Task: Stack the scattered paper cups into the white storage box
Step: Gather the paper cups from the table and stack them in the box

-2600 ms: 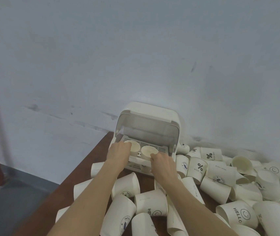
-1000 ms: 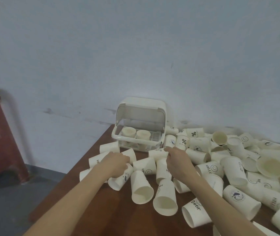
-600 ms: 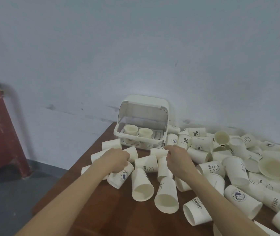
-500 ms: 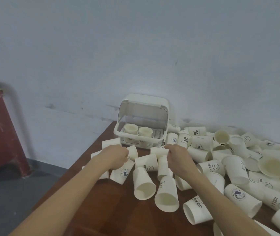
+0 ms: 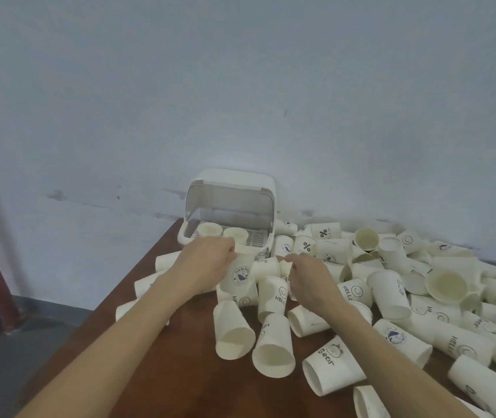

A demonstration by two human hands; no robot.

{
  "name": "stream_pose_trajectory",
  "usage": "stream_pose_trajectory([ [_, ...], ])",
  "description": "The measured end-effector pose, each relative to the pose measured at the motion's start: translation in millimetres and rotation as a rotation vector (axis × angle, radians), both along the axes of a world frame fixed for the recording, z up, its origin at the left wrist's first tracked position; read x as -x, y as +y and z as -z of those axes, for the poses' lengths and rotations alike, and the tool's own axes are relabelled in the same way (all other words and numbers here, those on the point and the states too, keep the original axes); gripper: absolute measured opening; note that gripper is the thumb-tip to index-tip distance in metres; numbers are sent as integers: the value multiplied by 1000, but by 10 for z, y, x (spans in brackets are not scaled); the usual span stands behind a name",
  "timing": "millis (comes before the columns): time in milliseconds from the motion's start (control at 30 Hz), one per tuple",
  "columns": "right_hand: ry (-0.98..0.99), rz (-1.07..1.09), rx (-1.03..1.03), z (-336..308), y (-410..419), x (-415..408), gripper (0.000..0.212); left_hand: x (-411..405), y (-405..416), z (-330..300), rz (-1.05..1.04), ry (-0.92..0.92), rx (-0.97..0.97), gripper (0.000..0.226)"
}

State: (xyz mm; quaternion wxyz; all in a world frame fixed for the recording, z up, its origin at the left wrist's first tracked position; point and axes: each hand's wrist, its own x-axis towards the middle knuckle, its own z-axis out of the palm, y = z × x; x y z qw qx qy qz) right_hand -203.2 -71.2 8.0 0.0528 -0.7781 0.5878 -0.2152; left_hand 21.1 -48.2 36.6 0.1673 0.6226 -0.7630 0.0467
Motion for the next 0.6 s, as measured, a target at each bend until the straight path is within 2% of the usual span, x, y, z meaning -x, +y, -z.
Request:
stream_pose_trajectory([
  [300,3,106,14,-117,-28,473,46,621,-126,-50,90,178,108,29],
  [600,-9,204,23,-88,-28,1082,42,1350,-301,10,236,253,186,30],
])
